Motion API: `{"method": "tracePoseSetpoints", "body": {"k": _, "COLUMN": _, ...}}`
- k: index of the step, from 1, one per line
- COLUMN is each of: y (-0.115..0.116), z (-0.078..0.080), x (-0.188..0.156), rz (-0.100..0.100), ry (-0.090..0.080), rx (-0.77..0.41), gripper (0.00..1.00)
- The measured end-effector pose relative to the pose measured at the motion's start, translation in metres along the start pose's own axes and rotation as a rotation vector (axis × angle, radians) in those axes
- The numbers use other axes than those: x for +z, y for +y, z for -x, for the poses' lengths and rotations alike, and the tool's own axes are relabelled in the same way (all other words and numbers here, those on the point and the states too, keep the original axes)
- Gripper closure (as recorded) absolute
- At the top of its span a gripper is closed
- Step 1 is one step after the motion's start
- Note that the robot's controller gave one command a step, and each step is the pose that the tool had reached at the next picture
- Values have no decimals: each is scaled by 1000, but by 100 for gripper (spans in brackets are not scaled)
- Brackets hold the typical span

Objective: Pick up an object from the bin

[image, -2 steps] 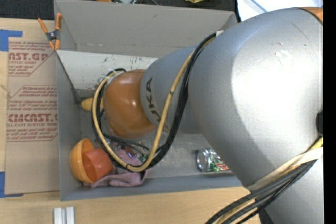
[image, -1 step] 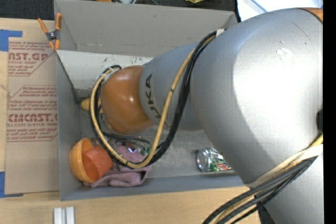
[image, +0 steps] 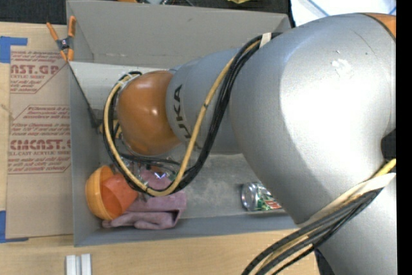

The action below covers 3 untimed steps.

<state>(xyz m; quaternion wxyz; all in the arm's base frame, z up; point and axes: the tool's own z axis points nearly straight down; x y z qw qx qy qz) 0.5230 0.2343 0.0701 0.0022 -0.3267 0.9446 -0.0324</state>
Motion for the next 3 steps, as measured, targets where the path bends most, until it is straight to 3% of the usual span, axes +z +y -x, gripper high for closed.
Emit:
{"method": "tracePoseSetpoints", "body": {"k": 1, "y": -90, "z": 3, "x": 1, "rz": 1, "ry": -16, "rx": 87, "gripper": 100}}
{"method": "tracePoseSetpoints", "body": {"k": 2, "y": 3, "z": -15, "x": -7, "rz": -11, "ry": -33, "rx": -716, "gripper": 100}}
{"method": "tracePoseSetpoints", "body": {"k": 3, "y": 3, "z": -15, "x": -7, "rz": -11, "ry": -33, "rx": -717, "gripper": 100}}
